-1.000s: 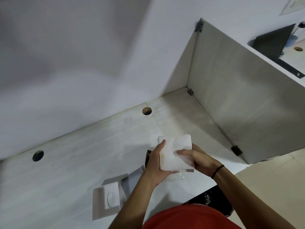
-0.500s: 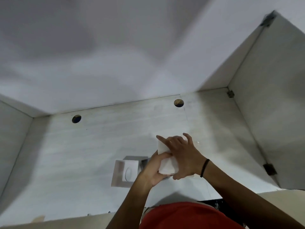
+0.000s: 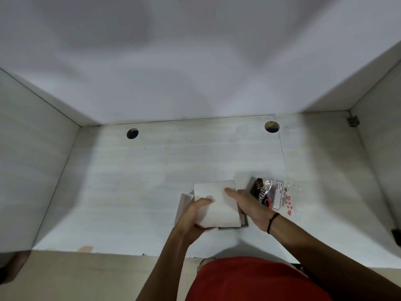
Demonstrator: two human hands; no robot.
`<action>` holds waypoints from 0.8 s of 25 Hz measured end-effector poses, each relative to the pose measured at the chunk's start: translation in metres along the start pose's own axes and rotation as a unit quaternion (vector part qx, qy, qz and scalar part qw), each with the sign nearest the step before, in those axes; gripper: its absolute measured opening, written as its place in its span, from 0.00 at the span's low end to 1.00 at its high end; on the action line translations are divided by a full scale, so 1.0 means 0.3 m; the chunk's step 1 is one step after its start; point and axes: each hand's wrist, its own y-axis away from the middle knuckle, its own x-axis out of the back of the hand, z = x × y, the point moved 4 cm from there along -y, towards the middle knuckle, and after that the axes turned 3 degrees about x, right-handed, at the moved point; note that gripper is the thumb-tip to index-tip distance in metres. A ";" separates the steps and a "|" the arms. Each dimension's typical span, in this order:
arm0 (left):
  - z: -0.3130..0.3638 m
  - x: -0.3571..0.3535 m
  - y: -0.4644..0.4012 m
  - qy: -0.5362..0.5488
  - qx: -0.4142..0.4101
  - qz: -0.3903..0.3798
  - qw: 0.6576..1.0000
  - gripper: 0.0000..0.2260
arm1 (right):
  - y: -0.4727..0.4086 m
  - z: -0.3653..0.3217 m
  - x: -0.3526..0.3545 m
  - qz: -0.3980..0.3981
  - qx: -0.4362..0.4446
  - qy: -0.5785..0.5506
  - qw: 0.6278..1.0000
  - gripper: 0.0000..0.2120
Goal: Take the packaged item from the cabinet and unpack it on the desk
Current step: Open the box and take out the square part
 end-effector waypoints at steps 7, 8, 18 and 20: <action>0.030 0.216 -0.083 -0.076 0.007 0.053 0.996 0.18 | -0.111 0.069 -0.187 -0.022 -0.026 -0.025 0.999 0.15; 0.040 0.255 -0.094 -0.122 -0.011 0.083 0.989 0.17 | -0.123 0.080 -0.199 -0.031 -0.022 -0.007 0.999 0.14; 0.082 0.354 -0.135 -0.431 -0.127 0.289 0.846 0.09 | -0.164 0.137 -0.289 0.168 0.027 0.119 0.978 0.06; 0.081 0.330 -0.135 -0.467 -0.137 0.304 0.819 0.07 | -0.161 0.112 -0.305 0.180 0.054 0.186 0.964 0.14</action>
